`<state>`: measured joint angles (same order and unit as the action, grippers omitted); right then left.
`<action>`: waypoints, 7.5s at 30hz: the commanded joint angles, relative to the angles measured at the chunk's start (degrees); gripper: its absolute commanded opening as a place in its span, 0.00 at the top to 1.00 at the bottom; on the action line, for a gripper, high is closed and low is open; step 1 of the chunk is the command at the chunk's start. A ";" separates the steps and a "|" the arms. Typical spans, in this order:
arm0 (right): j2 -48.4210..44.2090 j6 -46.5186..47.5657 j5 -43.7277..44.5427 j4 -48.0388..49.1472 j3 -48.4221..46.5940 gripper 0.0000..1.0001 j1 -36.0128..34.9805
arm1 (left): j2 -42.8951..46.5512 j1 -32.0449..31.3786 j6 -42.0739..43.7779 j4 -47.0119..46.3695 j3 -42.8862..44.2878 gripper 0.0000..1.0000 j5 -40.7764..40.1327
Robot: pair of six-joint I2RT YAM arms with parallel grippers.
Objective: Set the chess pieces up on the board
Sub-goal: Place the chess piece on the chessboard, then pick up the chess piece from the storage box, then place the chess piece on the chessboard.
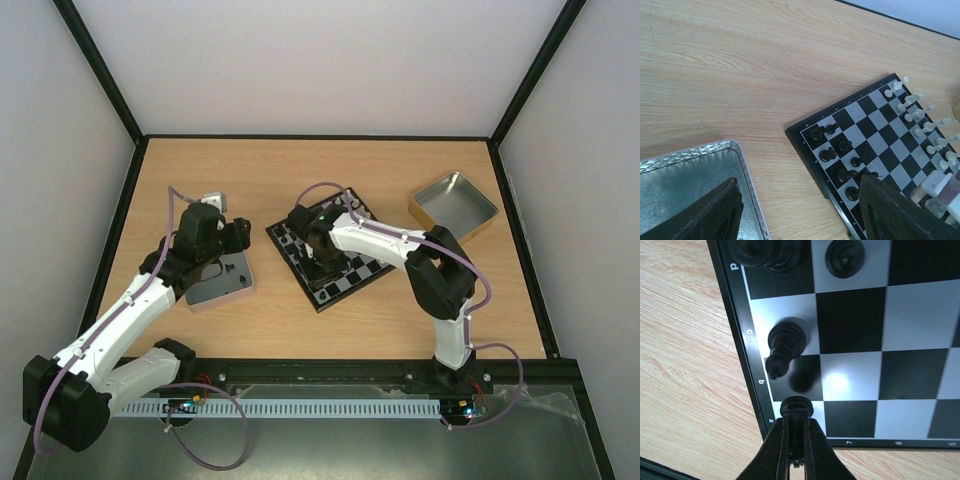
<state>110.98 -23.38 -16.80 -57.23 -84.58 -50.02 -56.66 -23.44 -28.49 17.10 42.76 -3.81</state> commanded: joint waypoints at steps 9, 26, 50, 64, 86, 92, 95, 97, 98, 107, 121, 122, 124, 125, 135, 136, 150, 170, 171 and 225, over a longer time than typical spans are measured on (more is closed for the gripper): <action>4.15 -0.18 3.43 -0.33 -3.14 0.91 -2.43 | 0.34 0.49 0.54 -0.74 -1.33 0.34 -1.46; 2.40 -2.08 5.18 0.11 -5.09 0.70 -2.61 | 0.09 0.67 -0.79 0.14 -1.41 0.32 -2.53; -20.67 -14.33 18.33 25.75 13.19 0.65 -2.23 | -16.10 6.22 -10.56 3.63 -7.62 0.54 0.98; -22.27 -13.77 18.55 28.23 16.35 0.65 -2.10 | -21.67 8.96 -13.69 -2.84 -8.18 0.61 0.68; -23.79 -13.63 19.26 29.98 18.41 0.66 -1.93 | -29.28 9.59 -11.72 -3.23 -3.57 0.78 2.95; -24.05 -13.97 19.19 30.64 18.74 0.66 -1.98 | -30.06 9.64 -9.58 -1.47 -2.84 0.88 2.30; -23.84 -14.12 19.13 30.88 18.77 0.66 -1.91 | -29.33 9.55 -9.23 -1.69 -3.43 0.90 2.28; -23.79 -14.15 18.92 30.93 18.82 0.66 -1.89 | -29.09 9.56 -9.06 -1.64 -3.63 0.91 2.28; -23.77 -14.23 18.77 31.10 18.81 0.66 -1.92 | -28.92 9.56 -9.09 -1.75 -3.84 0.92 2.31; -23.39 -16.13 14.79 34.14 19.62 0.66 -1.90 | -26.00 9.64 -9.90 -3.12 -6.42 0.97 1.91; -20.15 -18.24 0.42 46.11 20.31 0.63 -1.89 | -17.51 9.68 -12.19 -5.06 -9.84 0.98 2.25; -19.48 -18.39 -1.53 48.06 20.46 0.62 -1.92 | -16.65 9.65 -12.39 -5.05 -9.94 0.98 3.10; -17.74 -18.79 -5.48 51.41 20.30 0.58 -2.00 | -14.35 9.65 -12.79 -5.20 -10.22 0.98 5.29; -16.64 -19.16 -7.38 52.90 19.91 0.57 -2.04 | -13.22 9.67 -13.05 -5.05 -10.30 0.98 6.49; -11.67 -25.33 -15.41 67.40 20.39 0.50 -2.54 | -5.47 10.10 -15.40 -5.97 -8.24 0.96 23.90; -11.33 -25.58 -15.37 67.89 20.41 0.50 -2.55 | -5.62 10.14 -15.71 -6.80 -8.15 0.96 26.10; -10.96 -28.46 -10.54 67.34 21.96 0.62 -2.53 | -8.61 10.17 -18.89 -11.82 -7.06 0.95 39.33; -14.65 -24.80 -2.19 61.13 22.79 0.98 -2.01 | -8.40 10.51 -17.87 -8.20 -5.99 0.60 35.96; -15.24 -23.27 -0.15 58.14 22.60 0.98 -1.77 | -8.11 10.64 -17.06 -6.38 -5.38 0.55 33.29; -14.94 -9.77 13.69 27.31 18.12 0.76 0.74 | -8.55 11.22 -7.69 6.04 -6.58 0.45 14.19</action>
<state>99.18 -31.97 -6.31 -28.05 -64.88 -49.15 -64.66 -12.51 -37.65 21.21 38.09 9.87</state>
